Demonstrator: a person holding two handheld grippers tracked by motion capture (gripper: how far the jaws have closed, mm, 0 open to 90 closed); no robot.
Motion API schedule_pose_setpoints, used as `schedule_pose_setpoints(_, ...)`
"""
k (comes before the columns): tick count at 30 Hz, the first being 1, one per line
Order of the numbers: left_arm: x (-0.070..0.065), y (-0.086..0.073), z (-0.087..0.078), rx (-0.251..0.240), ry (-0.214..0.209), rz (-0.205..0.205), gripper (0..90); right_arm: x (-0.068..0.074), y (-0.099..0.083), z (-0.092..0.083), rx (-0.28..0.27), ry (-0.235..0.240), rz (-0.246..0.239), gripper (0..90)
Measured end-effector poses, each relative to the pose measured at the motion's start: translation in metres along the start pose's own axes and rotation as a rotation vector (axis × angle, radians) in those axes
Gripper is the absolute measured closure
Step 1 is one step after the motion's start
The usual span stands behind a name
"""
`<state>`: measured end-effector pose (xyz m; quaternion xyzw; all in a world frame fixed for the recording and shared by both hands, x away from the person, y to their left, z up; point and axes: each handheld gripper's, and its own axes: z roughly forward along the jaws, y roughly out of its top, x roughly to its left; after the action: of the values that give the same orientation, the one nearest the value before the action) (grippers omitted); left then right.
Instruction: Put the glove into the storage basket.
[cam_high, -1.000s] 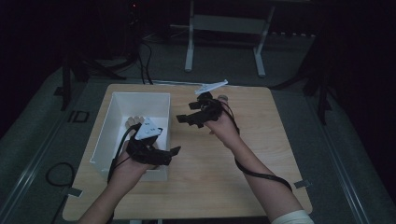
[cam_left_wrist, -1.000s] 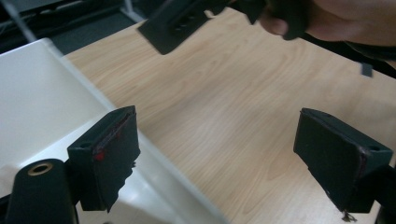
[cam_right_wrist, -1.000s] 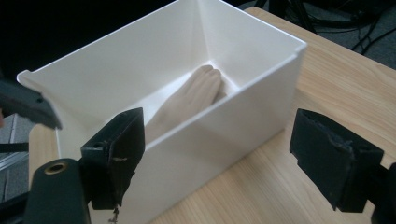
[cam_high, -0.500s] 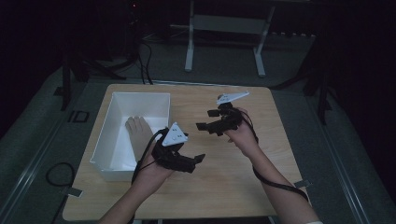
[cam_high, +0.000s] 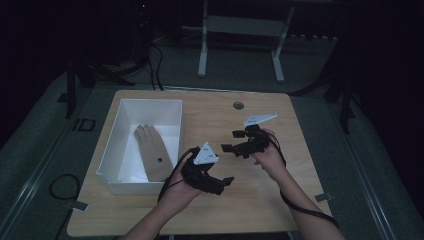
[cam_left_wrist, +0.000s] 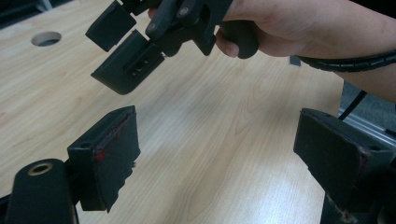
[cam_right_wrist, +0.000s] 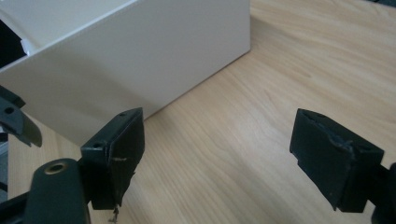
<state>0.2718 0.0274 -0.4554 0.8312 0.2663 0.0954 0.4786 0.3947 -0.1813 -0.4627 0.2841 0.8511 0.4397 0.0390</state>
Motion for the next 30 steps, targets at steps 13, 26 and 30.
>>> schedule_pose_setpoints(13,-0.005,-0.014,0.033,0.023,-0.063,-0.006,14.6,-0.010,-0.040,-0.004,-0.001,-0.019,0.032,18.6)
schedule_pose_setpoints(26,-0.004,-0.041,0.063,0.039,-0.113,-0.017,14.6,-0.017,-0.074,-0.007,0.010,-0.022,0.029,15.8)
schedule_pose_setpoints(30,-0.005,-0.047,0.068,0.044,-0.124,-0.014,14.6,-0.018,-0.081,-0.007,0.009,-0.038,0.018,15.8)
